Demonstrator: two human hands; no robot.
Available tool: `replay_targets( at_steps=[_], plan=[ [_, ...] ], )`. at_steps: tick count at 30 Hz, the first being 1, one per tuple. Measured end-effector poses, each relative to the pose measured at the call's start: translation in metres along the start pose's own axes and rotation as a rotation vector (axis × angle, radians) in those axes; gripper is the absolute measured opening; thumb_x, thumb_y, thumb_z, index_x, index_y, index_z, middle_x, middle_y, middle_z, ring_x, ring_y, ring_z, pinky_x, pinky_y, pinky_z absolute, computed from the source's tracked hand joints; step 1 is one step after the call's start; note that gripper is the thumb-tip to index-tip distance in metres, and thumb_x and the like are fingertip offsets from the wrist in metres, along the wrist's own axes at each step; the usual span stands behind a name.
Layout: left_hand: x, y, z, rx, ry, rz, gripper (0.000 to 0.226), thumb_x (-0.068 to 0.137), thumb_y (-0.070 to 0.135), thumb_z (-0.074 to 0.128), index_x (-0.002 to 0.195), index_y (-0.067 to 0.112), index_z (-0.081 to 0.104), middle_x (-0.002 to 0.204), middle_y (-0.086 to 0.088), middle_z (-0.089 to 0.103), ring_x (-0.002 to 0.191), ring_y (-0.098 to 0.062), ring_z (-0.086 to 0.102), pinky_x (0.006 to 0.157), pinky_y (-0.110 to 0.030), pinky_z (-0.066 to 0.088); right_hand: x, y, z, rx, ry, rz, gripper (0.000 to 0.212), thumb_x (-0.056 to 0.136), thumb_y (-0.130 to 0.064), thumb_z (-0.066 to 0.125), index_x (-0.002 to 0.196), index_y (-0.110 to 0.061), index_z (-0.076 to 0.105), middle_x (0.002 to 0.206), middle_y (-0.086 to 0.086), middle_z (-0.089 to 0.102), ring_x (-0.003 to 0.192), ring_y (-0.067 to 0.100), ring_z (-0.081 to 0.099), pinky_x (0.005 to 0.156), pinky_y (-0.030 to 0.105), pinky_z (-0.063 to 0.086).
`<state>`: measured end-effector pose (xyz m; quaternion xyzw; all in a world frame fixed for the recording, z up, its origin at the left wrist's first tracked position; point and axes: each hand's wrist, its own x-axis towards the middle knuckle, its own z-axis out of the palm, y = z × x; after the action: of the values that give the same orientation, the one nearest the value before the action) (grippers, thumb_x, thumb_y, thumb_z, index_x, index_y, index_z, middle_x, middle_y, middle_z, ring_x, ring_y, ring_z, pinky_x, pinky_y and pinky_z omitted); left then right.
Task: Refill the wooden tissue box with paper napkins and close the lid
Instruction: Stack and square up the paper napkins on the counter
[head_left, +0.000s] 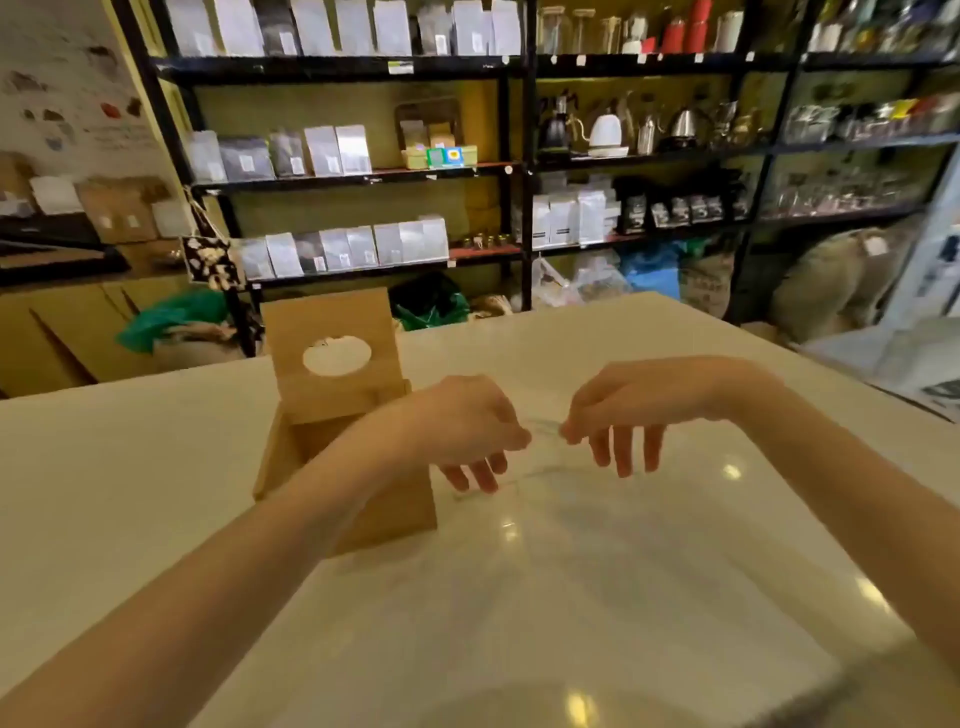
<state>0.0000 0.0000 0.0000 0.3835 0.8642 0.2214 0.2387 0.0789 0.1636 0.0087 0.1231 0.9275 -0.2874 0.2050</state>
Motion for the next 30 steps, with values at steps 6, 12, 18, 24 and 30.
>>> replay_targets(
  at_steps=[6,12,18,24,30],
  plan=[
    [0.015,-0.018,0.061,0.259,0.316,0.2,0.025,0.092,0.027,0.048,0.112,0.02,0.063,0.113,0.002,0.064,0.092,-0.01,0.052,0.083,-0.024,0.044,0.003,0.04,0.047,-0.134,0.373,-0.041,0.019,0.089,-0.025,0.054,0.102,-0.015,0.063,0.094,0.001,0.061,0.069,0.013,0.058,0.064,0.025,0.047],
    [0.021,-0.04,0.093,0.406,0.416,0.326,0.041,0.093,0.037,0.042,0.13,0.022,0.048,0.133,0.004,0.049,0.121,-0.015,0.036,0.096,-0.028,0.037,0.003,0.06,0.09,-0.402,0.601,-0.043,0.035,0.093,-0.029,0.04,0.127,-0.021,0.047,0.113,0.002,0.051,0.098,0.021,0.052,0.076,0.033,0.041],
    [0.021,-0.047,0.101,0.546,0.287,0.311,0.067,0.084,0.054,0.012,0.142,0.024,0.027,0.149,0.007,0.032,0.138,-0.017,0.019,0.107,-0.034,0.023,0.011,0.077,0.107,-0.539,0.759,-0.189,0.037,0.089,-0.03,0.033,0.105,-0.012,0.061,0.101,0.005,0.054,0.095,0.024,0.046,0.069,0.029,0.034],
    [0.014,-0.045,0.098,0.278,0.339,0.348,0.055,0.089,0.034,0.049,0.14,0.026,0.03,0.133,0.004,0.049,0.125,-0.013,0.035,0.102,-0.027,0.02,0.006,0.071,0.102,-0.197,0.687,-0.301,0.014,0.079,-0.019,0.051,0.091,-0.018,0.057,0.099,-0.002,0.056,0.097,0.018,0.046,0.083,0.029,0.04],
    [0.004,-0.043,0.083,-0.142,0.322,0.255,0.033,0.086,0.016,0.058,0.117,0.029,0.055,0.097,0.011,0.056,0.087,-0.008,0.054,0.072,-0.01,0.042,0.001,0.062,0.095,0.358,0.566,-0.303,0.029,0.079,-0.008,0.062,0.1,-0.027,0.054,0.091,-0.006,0.059,0.08,0.013,0.055,0.073,0.025,0.044]
  ],
)
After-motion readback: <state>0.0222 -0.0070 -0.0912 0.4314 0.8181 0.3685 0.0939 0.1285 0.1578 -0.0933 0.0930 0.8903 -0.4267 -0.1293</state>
